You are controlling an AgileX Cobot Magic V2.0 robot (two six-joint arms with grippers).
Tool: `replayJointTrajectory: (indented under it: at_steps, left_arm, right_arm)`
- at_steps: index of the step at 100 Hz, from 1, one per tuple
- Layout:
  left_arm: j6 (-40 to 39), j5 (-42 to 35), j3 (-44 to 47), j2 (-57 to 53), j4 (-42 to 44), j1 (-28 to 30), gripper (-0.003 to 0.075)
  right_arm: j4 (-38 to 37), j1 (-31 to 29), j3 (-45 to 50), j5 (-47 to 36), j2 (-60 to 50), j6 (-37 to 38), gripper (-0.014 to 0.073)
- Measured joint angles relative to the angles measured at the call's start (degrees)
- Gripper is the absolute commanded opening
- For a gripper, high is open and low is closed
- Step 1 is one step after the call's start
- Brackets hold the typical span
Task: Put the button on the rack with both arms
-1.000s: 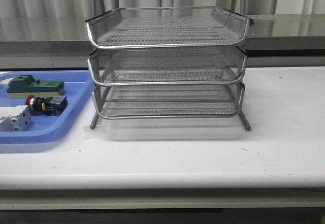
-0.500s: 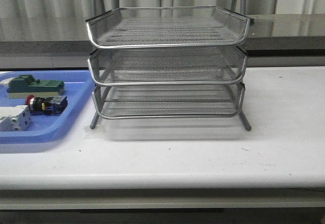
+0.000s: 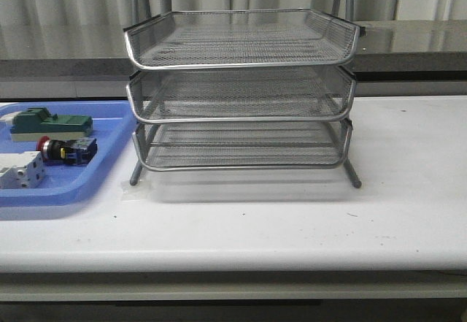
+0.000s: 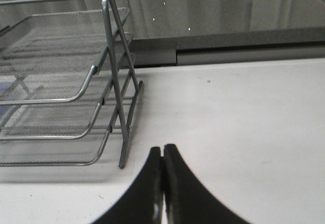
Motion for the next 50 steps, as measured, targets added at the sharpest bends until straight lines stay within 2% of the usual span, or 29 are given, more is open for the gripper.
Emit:
replayJointTrajectory:
  at_steps: [26,50]
  left_arm:
    - [0.0,0.0,0.0,0.0,0.0,0.0,-0.002]
    - [0.0,0.0,0.0,0.0,0.0,0.0,-0.002]
  right_arm:
    - [1.3,0.0,-14.4,14.3,18.1,0.0,-0.0057]
    - [8.9,0.0,-17.0,15.2,29.8,0.0,-0.0057]
